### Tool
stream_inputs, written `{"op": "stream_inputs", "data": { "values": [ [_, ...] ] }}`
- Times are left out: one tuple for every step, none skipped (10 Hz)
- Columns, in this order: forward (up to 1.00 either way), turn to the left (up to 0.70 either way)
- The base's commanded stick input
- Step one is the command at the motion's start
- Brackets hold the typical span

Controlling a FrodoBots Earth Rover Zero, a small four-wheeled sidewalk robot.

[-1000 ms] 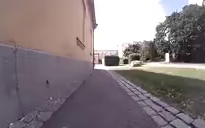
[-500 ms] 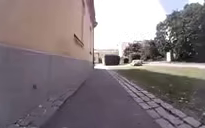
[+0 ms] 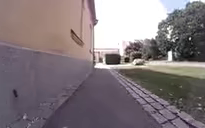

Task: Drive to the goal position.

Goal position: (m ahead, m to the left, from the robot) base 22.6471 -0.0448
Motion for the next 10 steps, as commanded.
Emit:
{"op": "stream_inputs", "data": {
  "values": [
    [0.85, -0.23],
    [0.85, -0.18],
    [0.85, 0.0],
    [0.85, 0.0],
    [0.85, 0.0],
    [0.85, 0.0],
    [0.85, 0.0],
    [0.85, 0.0],
    [0.85, 0.0],
    [0.85, 0.0]
  ]
}}
